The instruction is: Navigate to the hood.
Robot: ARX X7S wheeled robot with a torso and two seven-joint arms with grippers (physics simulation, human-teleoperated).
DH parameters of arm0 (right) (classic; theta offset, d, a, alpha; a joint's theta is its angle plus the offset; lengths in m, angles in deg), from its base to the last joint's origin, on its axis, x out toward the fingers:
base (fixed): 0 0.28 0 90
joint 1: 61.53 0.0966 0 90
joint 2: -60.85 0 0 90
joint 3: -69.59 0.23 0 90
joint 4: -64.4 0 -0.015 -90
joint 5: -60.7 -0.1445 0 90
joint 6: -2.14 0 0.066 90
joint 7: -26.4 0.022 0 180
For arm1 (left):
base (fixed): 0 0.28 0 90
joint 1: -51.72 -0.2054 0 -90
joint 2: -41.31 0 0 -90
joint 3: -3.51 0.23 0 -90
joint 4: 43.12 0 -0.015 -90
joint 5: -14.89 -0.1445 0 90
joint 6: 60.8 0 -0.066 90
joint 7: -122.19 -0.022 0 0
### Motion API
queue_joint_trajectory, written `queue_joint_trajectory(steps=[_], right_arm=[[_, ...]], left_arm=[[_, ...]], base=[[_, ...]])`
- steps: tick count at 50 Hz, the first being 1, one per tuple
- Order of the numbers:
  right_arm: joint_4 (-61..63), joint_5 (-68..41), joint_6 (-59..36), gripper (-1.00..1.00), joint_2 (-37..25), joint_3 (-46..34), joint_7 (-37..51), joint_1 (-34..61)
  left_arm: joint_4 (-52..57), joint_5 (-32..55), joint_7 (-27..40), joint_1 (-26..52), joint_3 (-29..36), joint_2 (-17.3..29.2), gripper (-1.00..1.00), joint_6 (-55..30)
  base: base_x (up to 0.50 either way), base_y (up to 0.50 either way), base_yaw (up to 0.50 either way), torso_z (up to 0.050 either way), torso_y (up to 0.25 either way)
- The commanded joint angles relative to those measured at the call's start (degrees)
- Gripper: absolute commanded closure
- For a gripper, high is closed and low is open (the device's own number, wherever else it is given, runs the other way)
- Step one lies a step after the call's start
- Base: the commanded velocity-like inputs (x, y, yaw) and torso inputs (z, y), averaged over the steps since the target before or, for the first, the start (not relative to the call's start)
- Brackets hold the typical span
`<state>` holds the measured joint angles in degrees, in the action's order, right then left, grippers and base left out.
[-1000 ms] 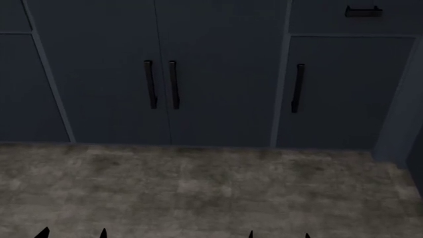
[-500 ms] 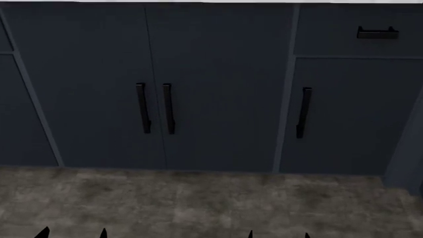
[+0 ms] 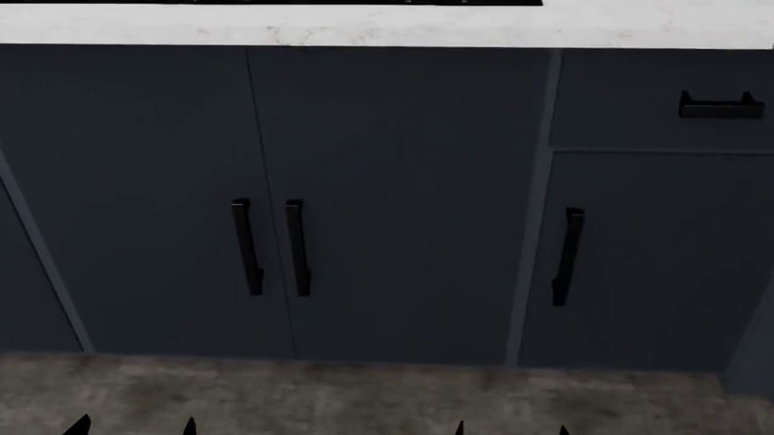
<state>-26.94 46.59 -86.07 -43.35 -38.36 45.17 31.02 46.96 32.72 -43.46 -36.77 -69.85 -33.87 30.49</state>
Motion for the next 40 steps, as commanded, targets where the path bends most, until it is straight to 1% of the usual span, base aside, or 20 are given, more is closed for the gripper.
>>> queue_joint_trajectory(steps=[1, 22, 34, 40], right_arm=[[0.14, 0.89, -0.43, -1.0, 0.87, 1.03, -1.2, 0.09], [-0.18, 0.81, -0.23, -1.0, 0.75, 0.55, -0.6, 0.29], [-0.07, 0.78, -0.13, -1.0, 0.61, 0.29, -0.21, 0.32], [-0.41, 0.75, 0.39, -1.0, 0.39, -0.03, -0.6, 0.4]], left_arm=[[-0.22, -2.03, -0.05, 0.16, -0.91, -1.04, -1.0, 0.49], [-0.8, -1.67, 0.23, 0.39, -0.51, -0.68, -1.0, 1.0], [-0.8, -1.37, 0.41, 0.45, -0.3, -0.44, -1.0, 1.1], [-0.86, -1.29, 0.45, 0.54, -0.11, -0.41, -1.0, 1.24]], base=[[0.0, 0.48, 0.0, 0.0, 0.0], [0.0, 0.47, 0.0, 0.0, 0.001], [0.0, 0.4, 0.0, 0.0, 0.0], [0.0, 0.23, 0.0, 0.0, 0.002]])
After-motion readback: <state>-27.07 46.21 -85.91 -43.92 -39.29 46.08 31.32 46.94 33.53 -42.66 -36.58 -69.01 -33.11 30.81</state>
